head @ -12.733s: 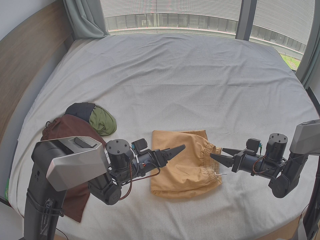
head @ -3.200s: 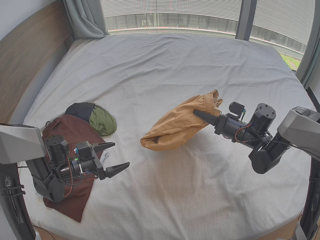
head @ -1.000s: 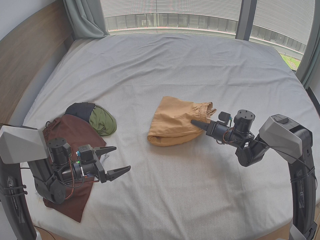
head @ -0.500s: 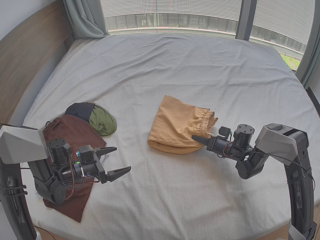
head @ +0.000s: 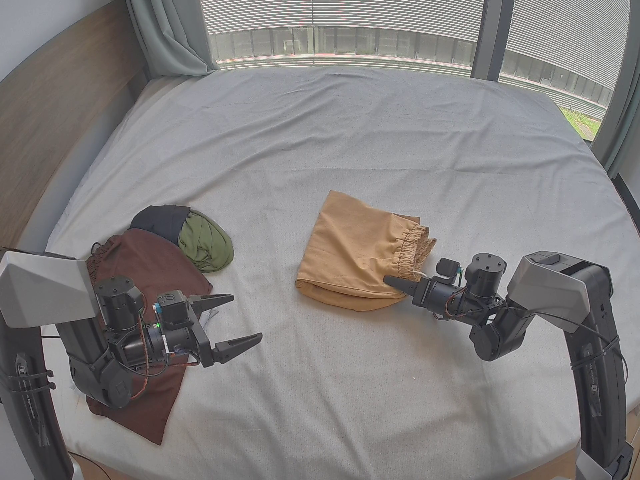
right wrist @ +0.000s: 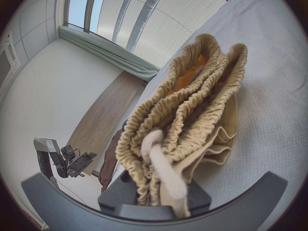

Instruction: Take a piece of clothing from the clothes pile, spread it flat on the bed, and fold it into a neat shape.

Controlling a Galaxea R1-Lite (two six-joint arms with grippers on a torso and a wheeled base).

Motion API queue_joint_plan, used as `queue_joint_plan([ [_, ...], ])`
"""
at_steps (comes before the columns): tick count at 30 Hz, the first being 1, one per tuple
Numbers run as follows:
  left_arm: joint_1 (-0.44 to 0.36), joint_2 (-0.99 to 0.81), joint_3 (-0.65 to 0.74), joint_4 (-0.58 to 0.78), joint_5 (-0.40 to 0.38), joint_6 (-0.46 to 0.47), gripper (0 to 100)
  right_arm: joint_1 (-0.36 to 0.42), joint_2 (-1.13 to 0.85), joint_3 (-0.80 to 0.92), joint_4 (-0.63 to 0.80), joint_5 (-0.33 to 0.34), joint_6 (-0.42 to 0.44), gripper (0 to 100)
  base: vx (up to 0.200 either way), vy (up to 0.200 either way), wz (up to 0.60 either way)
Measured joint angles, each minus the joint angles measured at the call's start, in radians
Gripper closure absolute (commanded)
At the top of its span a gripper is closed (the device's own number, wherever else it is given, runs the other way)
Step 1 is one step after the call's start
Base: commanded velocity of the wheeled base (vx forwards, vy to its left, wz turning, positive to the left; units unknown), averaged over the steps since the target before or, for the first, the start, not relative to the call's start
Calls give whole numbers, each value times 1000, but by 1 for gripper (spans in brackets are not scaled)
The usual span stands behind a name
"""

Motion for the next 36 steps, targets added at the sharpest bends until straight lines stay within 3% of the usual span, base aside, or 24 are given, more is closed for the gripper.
queue_joint_plan([
  [2,0,0,0,0,0,0,0,0,1,-1,0,0,0,100,0,0,0],
  [3,0,0,0,0,1,0,0,0,2,-2,1,0,0,0,0,0,0],
  [14,1,-1,-4,0,1,-1,0,-6,-6,64,0,1,-5,0,0,0,0],
  [26,3,-3,-9,0,1,-2,0,-1,-110,346,-4,1,-99,0,0,0,0],
  [36,3,-5,-9,0,2,-3,0,47,-249,561,-129,22,-124,0,0,0,0],
])
